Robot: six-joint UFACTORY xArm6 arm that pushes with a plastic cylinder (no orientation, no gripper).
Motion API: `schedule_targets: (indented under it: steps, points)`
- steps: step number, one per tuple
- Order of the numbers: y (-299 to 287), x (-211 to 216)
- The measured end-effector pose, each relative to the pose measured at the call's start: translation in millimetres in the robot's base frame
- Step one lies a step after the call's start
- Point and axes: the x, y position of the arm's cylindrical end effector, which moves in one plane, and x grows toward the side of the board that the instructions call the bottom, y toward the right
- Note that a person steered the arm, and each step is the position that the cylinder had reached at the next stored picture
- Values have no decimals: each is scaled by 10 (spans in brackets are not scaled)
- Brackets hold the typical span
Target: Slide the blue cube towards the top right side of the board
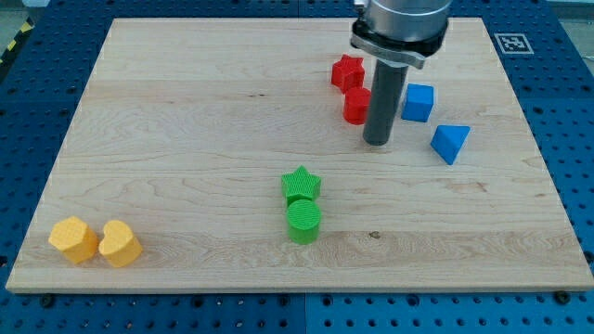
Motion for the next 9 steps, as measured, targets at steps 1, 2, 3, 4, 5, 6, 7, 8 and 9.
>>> schedule_targets:
  steps: [1,2,3,4,5,6,7,8,9]
  points:
    - [0,-8]
    - [141,-223]
    - [392,-346]
    - [648,-346]
    - [661,-346]
    - [661,-350]
    - [728,-462]
    - [874,-607]
    - [968,-721]
